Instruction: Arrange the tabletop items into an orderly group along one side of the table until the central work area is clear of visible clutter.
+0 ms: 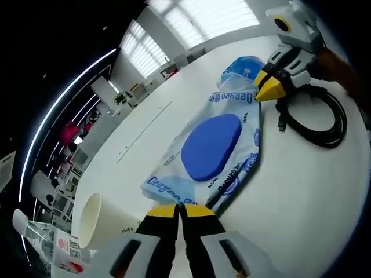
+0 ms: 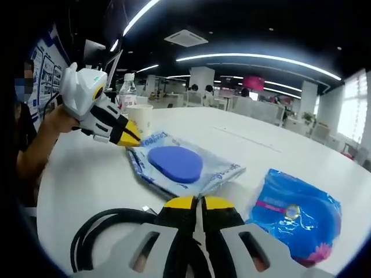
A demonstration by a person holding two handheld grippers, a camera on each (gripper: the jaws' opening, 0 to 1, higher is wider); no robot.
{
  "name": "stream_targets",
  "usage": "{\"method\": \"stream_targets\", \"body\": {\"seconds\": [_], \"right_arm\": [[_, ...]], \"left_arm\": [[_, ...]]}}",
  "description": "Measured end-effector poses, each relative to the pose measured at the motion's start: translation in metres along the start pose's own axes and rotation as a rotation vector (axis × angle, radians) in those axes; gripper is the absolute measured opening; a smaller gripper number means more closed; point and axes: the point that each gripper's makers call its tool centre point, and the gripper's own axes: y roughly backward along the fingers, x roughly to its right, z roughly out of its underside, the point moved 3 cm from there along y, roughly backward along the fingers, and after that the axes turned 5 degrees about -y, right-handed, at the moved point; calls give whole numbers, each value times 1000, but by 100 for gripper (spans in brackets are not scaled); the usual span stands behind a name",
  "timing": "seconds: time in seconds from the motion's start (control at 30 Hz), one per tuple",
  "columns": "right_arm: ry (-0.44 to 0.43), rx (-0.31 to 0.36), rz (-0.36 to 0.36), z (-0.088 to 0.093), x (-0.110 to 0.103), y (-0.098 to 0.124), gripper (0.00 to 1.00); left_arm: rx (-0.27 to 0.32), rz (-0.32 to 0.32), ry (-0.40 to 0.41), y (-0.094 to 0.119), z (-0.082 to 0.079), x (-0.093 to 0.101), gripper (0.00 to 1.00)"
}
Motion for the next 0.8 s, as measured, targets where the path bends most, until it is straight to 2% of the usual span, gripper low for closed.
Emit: {"method": "stream_targets", "body": {"seconds": [0.3, 0.47, 0.7, 0.8], "right_arm": [[-4, 13, 16, -1, 1, 4, 9], [27, 24, 36, -5, 2, 8, 11], [34, 66, 54, -18, 4, 21, 13], [39, 75, 55, -22, 1, 25, 14]], "left_arm": [[26, -1, 13, 6, 0, 1, 5], [37, -10, 15, 12, 0, 1, 7], [54, -56, 17, 30, -3, -8, 14], [83, -60, 27, 39, -8, -10, 16]]}}
